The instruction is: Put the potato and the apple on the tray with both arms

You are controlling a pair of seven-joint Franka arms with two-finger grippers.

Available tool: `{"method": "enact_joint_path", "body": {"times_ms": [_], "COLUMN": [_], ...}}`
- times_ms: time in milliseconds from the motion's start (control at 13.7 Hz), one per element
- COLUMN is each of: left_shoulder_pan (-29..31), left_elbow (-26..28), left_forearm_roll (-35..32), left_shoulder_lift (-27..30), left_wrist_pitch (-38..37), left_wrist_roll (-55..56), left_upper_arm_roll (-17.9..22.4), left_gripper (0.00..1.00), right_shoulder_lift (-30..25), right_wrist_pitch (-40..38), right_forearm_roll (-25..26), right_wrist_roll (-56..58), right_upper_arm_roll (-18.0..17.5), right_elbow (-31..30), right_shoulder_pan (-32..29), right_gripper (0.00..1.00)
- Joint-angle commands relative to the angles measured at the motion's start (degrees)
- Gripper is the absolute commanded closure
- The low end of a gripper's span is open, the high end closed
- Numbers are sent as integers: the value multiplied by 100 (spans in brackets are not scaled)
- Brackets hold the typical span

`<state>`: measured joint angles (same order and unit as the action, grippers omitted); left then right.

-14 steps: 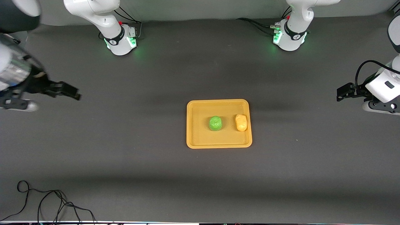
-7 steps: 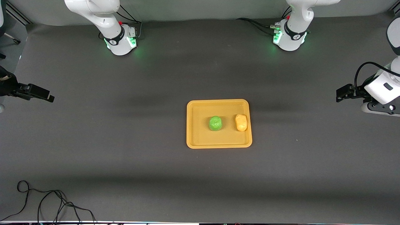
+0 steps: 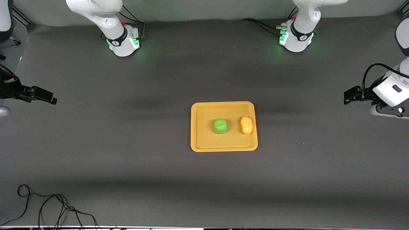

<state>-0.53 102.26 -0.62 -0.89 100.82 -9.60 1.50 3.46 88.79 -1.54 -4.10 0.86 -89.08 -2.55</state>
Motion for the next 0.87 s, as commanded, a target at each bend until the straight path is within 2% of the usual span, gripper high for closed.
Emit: {"method": "enact_joint_path", "body": {"times_ms": [0,583,801], "left_shoulder_pan": [-17,-17,-26], "left_elbow": [22,4,5], "left_forearm_roll": [-34,-43,-34], "left_shoulder_lift": [28,-16,-34], "left_wrist_pitch": [61,61,341], "left_wrist_roll": [-94,-94,-59], "left_upper_arm_roll": [26,26,26], "left_gripper": [0,0,0], "right_shoulder_lift": [-30,-12,-12], "right_wrist_pitch": [60,60,60], "right_forearm_roll": [223,356,347], "right_wrist_roll": [408,542,507], "right_upper_arm_roll": [-7,-16,-25], "right_elbow": [-30,48,66], "right_shoulder_pan": [18,18,18], "right_gripper": [0,0,0]}}
